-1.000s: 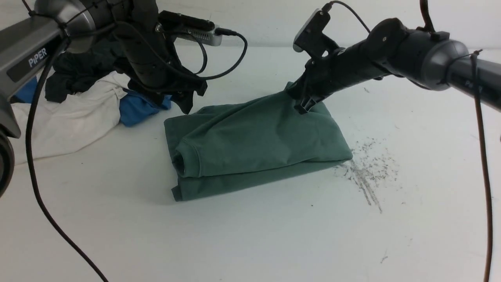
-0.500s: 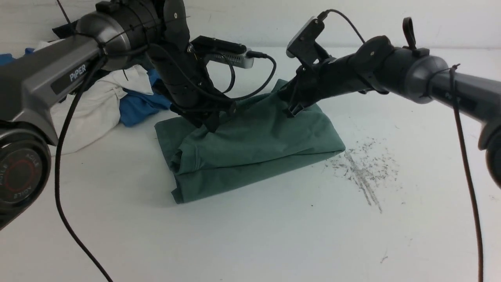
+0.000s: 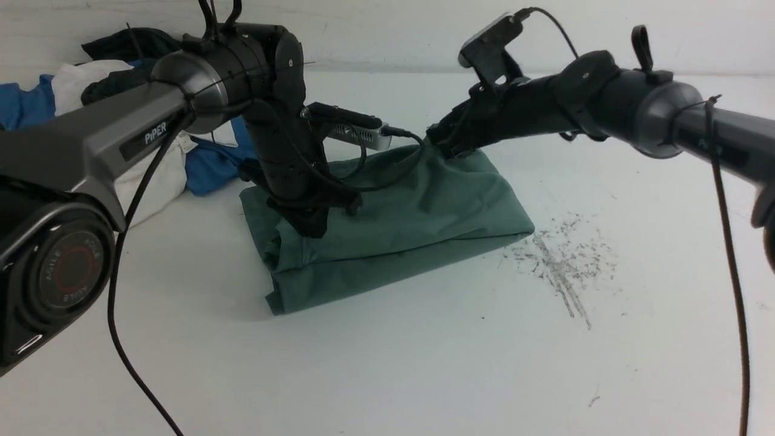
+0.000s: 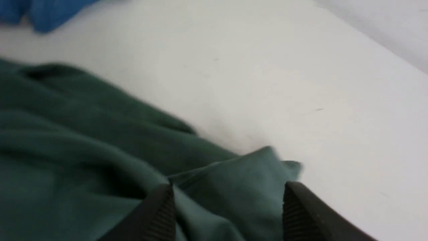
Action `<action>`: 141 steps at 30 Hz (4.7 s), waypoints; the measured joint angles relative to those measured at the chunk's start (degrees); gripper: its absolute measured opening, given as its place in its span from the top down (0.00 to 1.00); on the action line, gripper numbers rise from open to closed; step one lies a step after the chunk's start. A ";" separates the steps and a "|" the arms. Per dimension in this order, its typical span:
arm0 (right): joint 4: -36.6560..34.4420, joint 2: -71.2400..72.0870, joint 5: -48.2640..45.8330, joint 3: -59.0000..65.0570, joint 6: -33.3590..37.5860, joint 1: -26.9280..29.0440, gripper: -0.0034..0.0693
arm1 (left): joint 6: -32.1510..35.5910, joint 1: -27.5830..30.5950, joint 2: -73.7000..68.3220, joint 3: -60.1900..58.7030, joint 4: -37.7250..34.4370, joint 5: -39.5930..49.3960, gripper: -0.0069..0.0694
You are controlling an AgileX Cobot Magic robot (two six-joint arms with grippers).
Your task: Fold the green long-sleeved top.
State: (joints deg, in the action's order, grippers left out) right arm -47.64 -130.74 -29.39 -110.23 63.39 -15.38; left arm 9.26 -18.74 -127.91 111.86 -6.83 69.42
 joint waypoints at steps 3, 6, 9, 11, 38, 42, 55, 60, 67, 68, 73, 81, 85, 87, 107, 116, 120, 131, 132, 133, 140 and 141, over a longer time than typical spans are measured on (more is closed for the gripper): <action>4.53 2.54 -4.17 0.00 -9.28 2.26 0.55 | 0.00 -0.41 -0.09 0.00 0.00 0.05 0.91; 8.75 4.29 -13.05 0.00 -19.00 4.57 0.76 | 0.00 -1.28 -0.14 0.00 0.00 0.11 0.91; 11.38 4.79 -23.94 0.00 -28.28 6.63 0.92 | -0.32 -2.88 -0.14 -0.35 0.04 0.11 0.91; 13.53 4.53 -29.43 0.00 -30.90 7.25 0.96 | -1.20 -3.83 -0.14 -1.72 0.44 0.05 0.91; 21.87 1.59 -28.71 -0.07 -33.49 -2.84 0.97 | -8.21 -4.61 10.23 -16.48 2.26 -1.28 0.91; 24.01 -1.30 -27.74 -0.07 -33.49 -2.95 0.97 | -10.55 -4.09 8.31 -20.28 2.52 -2.65 0.91; 33.96 -2.47 -38.93 -0.74 -43.86 -3.01 0.97 | -11.07 -5.43 9.62 -24.22 4.05 -5.04 0.91; 36.25 0.23 -38.12 4.34 -46.41 -3.07 0.97 | -11.07 -5.42 13.44 -24.46 4.89 -4.48 0.91; 35.38 9.23 -34.97 20.89 -48.99 -2.97 0.97 | -9.83 -5.41 22.46 -24.56 7.22 -3.31 0.91; 34.67 10.93 -34.52 24.40 -49.16 -2.97 0.97 | -9.61 -5.41 23.74 -24.56 8.15 -3.31 0.91; 33.21 17.08 -34.00 34.73 -50.98 -2.97 0.97 | -9.26 -5.41 26.21 -24.56 10.55 -3.12 0.91; 38.75 23.01 -34.73 39.14 -55.41 -2.97 0.97 | -6.21 -5.41 26.74 -24.88 10.00 -3.38 0.91; 39.66 26.69 -38.46 36.02 -55.54 -2.97 0.97 | -3.42 -5.41 26.74 -24.94 7.52 -3.51 0.91; 40.18 28.35 -39.59 33.95 -55.60 -2.97 0.97 | -2.83 -5.41 26.74 -24.94 6.83 -3.63 0.91; 42.51 18.69 -37.80 21.81 -55.66 -2.85 0.97 | -0.82 -5.41 19.40 -24.94 -3.48 -15.28 0.91; 38.94 10.55 -23.42 19.84 -55.53 1.12 0.97 | 0.87 -5.41 12.18 -24.94 -7.43 -22.48 0.91; 37.72 7.26 -22.62 17.48 -54.66 1.42 0.97 | 0.62 -5.41 12.49 -24.94 -7.43 -22.54 0.91; 41.69 14.37 -24.59 15.89 -51.97 1.91 0.97 | 0.63 -5.41 16.79 -24.94 -7.43 -20.34 0.91; 41.74 14.64 -24.65 15.91 -51.97 1.99 0.97 | 0.63 -5.41 17.03 -24.94 -7.43 -20.28 0.91; 41.95 15.55 -24.65 15.79 -51.97 2.30 0.97 | 0.63 -5.41 17.52 -24.94 -7.43 -20.28 0.91; 39.52 16.50 -28.25 15.85 -51.62 5.84 0.97 | 0.24 -5.12 20.27 -24.94 -6.45 -19.69 0.91; 38.17 16.44 -29.58 15.90 -50.82 6.43 0.97 | -0.53 -4.44 20.80 -24.94 -6.43 -19.40 0.91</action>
State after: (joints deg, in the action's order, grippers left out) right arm -9.48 -114.30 -58.97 -94.34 12.57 -8.95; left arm 8.74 -23.17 -107.11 86.92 -13.26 50.03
